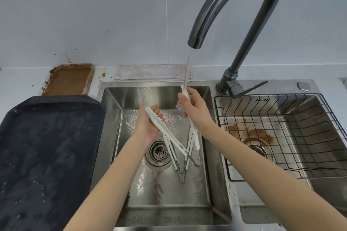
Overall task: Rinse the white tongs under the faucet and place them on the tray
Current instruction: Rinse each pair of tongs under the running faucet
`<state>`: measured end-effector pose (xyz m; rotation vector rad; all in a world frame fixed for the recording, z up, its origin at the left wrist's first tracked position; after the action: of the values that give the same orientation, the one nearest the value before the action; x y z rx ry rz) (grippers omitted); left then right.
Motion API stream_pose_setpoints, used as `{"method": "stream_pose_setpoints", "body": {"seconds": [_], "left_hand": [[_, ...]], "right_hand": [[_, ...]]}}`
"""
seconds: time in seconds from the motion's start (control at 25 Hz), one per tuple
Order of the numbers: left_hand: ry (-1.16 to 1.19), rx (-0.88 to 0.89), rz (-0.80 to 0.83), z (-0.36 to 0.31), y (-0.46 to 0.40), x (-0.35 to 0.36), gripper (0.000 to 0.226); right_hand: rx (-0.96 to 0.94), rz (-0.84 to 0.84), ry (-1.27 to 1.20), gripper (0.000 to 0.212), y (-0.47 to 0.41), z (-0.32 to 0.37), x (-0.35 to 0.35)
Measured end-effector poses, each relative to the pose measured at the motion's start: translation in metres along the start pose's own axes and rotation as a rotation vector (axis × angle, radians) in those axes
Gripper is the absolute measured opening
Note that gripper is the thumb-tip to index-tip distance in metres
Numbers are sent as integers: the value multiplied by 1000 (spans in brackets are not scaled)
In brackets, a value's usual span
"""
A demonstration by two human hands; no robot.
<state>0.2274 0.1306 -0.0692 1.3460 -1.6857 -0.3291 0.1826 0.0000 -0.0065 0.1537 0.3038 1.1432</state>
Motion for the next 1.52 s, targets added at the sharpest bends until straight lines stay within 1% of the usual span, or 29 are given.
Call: {"method": "stream_pose_setpoints", "body": {"seconds": [0.04,0.16,0.2,0.28,0.36,0.4,0.52,0.64,0.72,0.84,1.0,1.04,1.12,1.16,1.28,1.32,1.36,1.44,1.48,1.52], "left_hand": [[-7,13,-1,0,2,-2,56],[44,17,47,1,13,0,40],[46,16,67,0,17,3,37],[15,30,90,-4,24,8,44],[-46,53,88,-12,29,13,54],[-76,62,85,-14,31,16,52],[-144,77,92,-18,35,24,41],[-197,124,73,-25,37,27,38],[-184,145,55,-31,39,24,38],[-165,142,62,-31,42,23,39],[-184,145,60,-28,44,29,38],[-173,148,53,-29,44,29,38],[-143,164,33,-32,43,28,39],[-147,183,20,-35,44,28,39],[-215,263,-38,-47,47,27,39],[-237,293,-55,-52,49,27,39],[-246,321,-68,-57,50,28,39],[-227,369,-76,-69,51,33,39],[-232,390,-76,-74,51,36,41],[-259,408,-80,-77,51,40,43]], "right_hand": [[-28,-29,61,40,0,1,-1],[-79,-83,156,22,-1,8,1],[-89,-98,205,21,-1,10,1],[-80,-140,243,30,-4,4,1],[-38,-182,181,42,-6,-6,0],[-16,-184,137,44,-6,-10,1],[29,-127,35,38,-7,-12,8],[34,-109,-29,32,-9,-11,12],[18,-118,-73,28,-12,-11,10],[36,-178,-65,27,-15,-11,5],[76,-217,46,22,-17,-7,2],[90,-209,65,23,-17,-7,1],[123,-140,44,28,-18,-8,4],[145,-91,-30,32,-18,-10,8],[279,58,-419,41,-16,-19,15],[310,94,-475,42,-14,-23,16],[323,120,-458,42,-12,-27,14],[287,164,-286,39,-2,-32,12],[261,176,-211,35,3,-32,13],[238,174,-187,30,7,-32,13]]}}
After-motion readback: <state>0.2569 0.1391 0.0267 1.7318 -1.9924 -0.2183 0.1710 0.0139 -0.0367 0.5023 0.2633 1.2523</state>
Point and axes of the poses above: each hand's wrist, its own y-axis away from the middle knuckle, its own x-axis out of the palm, z = x × y, the point moved 8 cm from there along -y, towards the middle knuckle, and after that the axes turned 2 degrees about z, right-handed, at the moved point
